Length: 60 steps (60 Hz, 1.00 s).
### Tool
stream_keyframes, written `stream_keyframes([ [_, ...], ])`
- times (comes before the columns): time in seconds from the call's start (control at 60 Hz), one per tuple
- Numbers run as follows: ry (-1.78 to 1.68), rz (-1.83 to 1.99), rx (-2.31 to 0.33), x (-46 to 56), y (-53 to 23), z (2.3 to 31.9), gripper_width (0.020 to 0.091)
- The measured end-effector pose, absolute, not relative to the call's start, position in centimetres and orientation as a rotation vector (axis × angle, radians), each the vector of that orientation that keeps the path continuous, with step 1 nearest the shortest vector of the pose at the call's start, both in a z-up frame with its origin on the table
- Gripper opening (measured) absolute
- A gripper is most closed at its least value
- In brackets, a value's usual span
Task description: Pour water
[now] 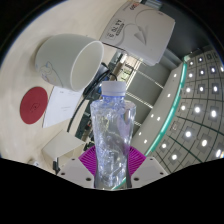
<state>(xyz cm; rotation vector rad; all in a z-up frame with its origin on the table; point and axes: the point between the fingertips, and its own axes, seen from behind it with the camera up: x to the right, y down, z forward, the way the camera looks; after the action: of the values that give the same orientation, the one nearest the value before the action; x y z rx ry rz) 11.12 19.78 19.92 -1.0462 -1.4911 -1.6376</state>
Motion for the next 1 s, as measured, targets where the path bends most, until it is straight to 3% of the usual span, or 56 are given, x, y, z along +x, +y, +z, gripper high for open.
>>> stream_keyframes([
  [0.233, -1.586, -1.677, -0.945, 10.1, 20.3, 19.5, 0.0363],
  [0.4, -1.501, -1.557, -1.105, 10.7, 19.5, 19.6, 0.0367],
  [0.7, -0.888, -0.94, -1.619, 11.3, 16.8, 22.7, 0.0367],
  [0.817, -0.672, -0.655, -1.757, 10.9, 16.1, 22.1, 0.037],
  [1.0, -0.429, -0.246, -1.866, 9.3, 16.4, 18.8, 0.037],
])
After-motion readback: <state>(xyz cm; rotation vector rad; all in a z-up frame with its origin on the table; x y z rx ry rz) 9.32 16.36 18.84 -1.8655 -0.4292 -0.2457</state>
